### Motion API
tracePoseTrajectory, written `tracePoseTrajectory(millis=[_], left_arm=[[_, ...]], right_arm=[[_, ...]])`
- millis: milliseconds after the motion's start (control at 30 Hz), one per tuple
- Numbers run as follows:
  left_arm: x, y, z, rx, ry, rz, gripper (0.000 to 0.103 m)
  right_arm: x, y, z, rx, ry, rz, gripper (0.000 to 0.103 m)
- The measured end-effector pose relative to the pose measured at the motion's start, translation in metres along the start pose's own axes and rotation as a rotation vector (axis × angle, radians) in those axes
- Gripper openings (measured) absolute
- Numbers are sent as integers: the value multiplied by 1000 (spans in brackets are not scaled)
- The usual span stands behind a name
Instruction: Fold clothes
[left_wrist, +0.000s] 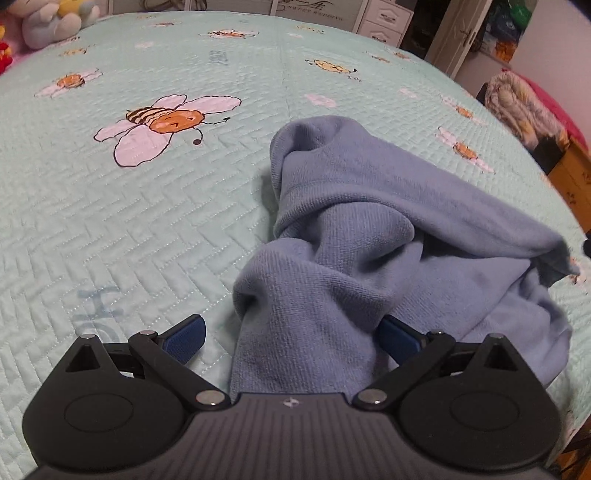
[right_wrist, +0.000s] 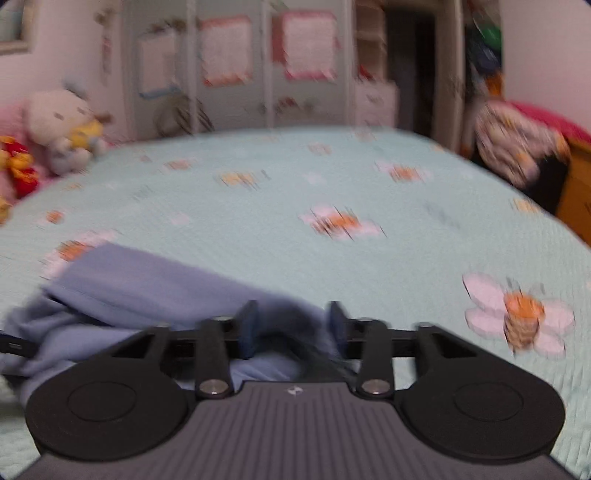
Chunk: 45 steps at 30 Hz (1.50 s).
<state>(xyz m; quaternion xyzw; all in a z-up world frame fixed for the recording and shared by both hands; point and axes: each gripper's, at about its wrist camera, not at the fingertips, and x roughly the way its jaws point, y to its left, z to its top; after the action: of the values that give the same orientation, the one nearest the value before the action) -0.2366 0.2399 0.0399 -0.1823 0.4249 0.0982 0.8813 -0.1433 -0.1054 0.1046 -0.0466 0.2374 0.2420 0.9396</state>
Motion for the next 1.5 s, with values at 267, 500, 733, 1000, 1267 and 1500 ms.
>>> tracePoseTrajectory(millis=[267, 500, 733, 1000, 1267, 1500], left_arm=[[6, 18, -5, -131, 56, -60, 103], [10, 8, 2, -127, 40, -113, 56], [-32, -19, 52, -10, -162, -65, 24], [-98, -86, 102, 229, -390, -69, 23], [-61, -64, 54, 175, -245, 16, 23], [-33, -16, 21, 53, -126, 17, 26]], right_arm=[[67, 117, 5, -442, 56, 265, 71], [115, 147, -1, -442, 106, 224, 33], [85, 114, 40, -237, -90, 89, 0], [37, 34, 68, -59, -93, 102, 2], [51, 51, 21, -166, -14, 143, 62], [84, 91, 17, -284, 47, 251, 71]])
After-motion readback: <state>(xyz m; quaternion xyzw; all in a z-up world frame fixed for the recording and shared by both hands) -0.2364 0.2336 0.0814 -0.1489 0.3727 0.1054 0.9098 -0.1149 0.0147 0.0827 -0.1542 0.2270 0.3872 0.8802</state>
